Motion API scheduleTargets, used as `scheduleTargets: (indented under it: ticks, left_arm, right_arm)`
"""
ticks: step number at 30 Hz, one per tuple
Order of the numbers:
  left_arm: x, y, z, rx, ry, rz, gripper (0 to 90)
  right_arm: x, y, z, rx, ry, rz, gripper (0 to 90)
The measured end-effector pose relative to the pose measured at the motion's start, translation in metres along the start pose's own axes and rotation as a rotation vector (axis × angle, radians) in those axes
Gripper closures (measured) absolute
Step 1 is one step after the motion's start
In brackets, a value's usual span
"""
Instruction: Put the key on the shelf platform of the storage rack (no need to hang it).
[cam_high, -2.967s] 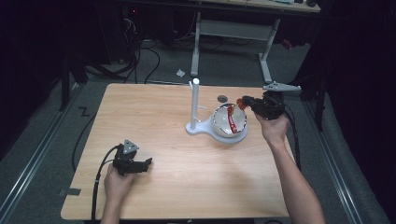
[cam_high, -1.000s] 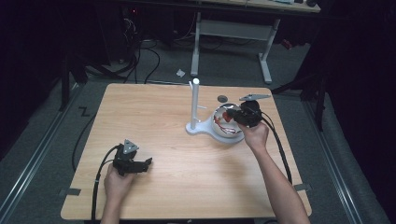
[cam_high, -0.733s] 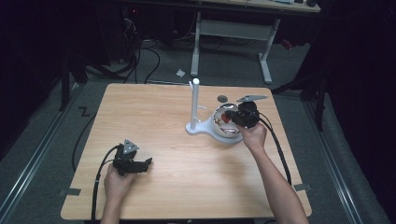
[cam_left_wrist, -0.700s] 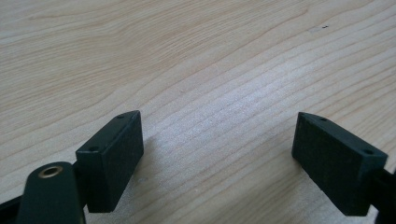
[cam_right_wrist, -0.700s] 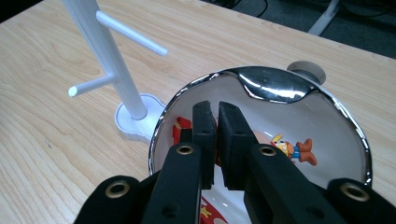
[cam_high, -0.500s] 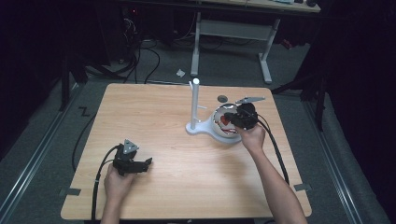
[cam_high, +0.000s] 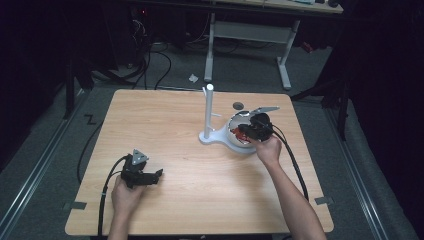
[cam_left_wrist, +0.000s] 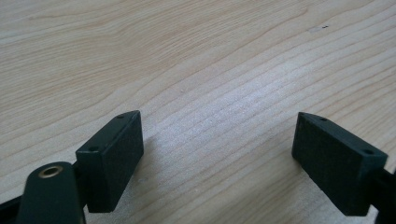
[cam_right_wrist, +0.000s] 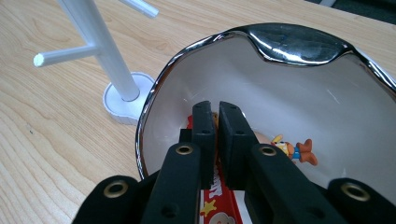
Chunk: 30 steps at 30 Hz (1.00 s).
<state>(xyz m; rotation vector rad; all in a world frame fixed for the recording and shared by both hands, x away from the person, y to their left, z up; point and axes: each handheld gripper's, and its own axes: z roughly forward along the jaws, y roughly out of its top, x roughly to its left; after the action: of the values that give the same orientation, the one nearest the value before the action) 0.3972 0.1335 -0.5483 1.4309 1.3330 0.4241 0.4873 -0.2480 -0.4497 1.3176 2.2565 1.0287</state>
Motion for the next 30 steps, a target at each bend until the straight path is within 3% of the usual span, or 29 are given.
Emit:
scheduleTargets:
  ticks: [7, 11, 30]
  left_arm:
    - [0.0, 0.0, 0.0, 0.0, 0.0, -0.001, 16.8]
    - [0.0, 0.0, 0.0, -0.001, 0.0, -0.004, 16.8]
    - [0.0, 0.0, 0.0, 0.0, 0.0, -0.001, 16.8]
  right_arm:
    - [-0.003, -0.001, -0.002, 0.009, -0.003, 0.009, 73.4]
    - [-0.001, 0.0, -0.007, -0.015, 0.001, 0.001, 67.1]
    - [-0.002, 0.005, -0.038, -0.082, -0.024, 0.0, 56.4]
